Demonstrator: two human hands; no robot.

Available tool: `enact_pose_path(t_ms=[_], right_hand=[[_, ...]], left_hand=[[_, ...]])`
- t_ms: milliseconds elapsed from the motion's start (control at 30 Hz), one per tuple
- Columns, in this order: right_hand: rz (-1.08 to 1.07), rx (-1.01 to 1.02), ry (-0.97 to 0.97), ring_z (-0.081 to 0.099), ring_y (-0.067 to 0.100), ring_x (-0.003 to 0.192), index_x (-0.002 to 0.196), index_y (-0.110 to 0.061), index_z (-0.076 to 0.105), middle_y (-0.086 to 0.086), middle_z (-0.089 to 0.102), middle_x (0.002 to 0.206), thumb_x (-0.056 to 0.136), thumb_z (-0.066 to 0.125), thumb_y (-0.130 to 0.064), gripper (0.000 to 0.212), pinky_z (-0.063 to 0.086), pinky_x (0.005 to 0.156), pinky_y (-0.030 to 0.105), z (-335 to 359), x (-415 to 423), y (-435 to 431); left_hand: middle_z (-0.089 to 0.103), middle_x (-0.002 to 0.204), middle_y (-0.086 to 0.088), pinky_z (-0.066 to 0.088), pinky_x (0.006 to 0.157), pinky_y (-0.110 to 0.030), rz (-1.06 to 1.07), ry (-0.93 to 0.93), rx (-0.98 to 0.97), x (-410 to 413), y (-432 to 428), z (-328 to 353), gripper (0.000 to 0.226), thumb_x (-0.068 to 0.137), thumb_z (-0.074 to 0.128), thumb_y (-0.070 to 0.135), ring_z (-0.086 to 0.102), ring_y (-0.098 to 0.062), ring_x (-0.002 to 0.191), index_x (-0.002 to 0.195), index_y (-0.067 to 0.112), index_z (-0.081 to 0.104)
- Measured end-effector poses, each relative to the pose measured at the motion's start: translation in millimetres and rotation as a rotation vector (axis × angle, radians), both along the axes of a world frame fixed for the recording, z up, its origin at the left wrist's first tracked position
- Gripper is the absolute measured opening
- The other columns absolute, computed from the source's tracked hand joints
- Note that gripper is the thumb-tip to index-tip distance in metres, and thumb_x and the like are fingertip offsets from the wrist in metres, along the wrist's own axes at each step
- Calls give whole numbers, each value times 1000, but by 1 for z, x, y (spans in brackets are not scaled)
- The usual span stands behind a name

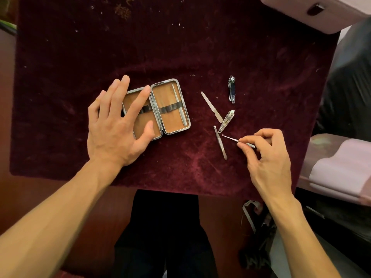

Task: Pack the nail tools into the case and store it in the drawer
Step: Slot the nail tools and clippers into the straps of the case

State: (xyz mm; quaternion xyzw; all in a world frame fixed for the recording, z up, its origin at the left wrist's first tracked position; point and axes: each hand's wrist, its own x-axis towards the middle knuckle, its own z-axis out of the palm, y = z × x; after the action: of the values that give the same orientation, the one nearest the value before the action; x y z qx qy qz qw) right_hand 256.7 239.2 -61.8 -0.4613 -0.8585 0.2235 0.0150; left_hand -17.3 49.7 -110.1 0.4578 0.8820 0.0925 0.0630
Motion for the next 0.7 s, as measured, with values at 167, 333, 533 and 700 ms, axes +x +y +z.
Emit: enact_pose_path(t_ms=[167, 333, 533, 700], right_hand=[[46, 43, -62, 58, 20, 96, 105, -5, 75, 9, 60, 111, 100, 72, -10, 7, 42, 71, 19, -3, -1, -2], [-128, -126, 141, 61, 12, 91, 107, -28, 67, -13, 67, 100, 107, 62, -14, 15, 44, 82, 11, 13, -5, -5], [-435, -535, 449, 72, 4, 86, 102, -36, 75, -9, 79, 94, 107, 65, -29, 13, 54, 80, 14, 27, -53, -43], [-606, -838, 607, 77, 5, 89, 106, -31, 82, -3, 85, 101, 100, 74, -19, 16, 57, 78, 14, 26, -90, -66]], left_hand=[[24, 170, -11, 23, 123, -48, -2, 0, -1, 0, 0, -1, 69, 97, 44, 53, 26, -30, 157, 161, 35, 28], [26, 169, -11, 24, 123, -48, 1, 6, 6, 1, 1, 0, 69, 97, 46, 53, 28, -30, 156, 161, 34, 31], [27, 169, -11, 26, 125, -48, -7, 6, -12, 0, 0, 2, 69, 96, 46, 53, 27, -29, 157, 161, 34, 33], [28, 169, -11, 25, 126, -47, -6, 3, 7, -1, -1, 1, 69, 96, 47, 54, 28, -28, 157, 160, 34, 33]])
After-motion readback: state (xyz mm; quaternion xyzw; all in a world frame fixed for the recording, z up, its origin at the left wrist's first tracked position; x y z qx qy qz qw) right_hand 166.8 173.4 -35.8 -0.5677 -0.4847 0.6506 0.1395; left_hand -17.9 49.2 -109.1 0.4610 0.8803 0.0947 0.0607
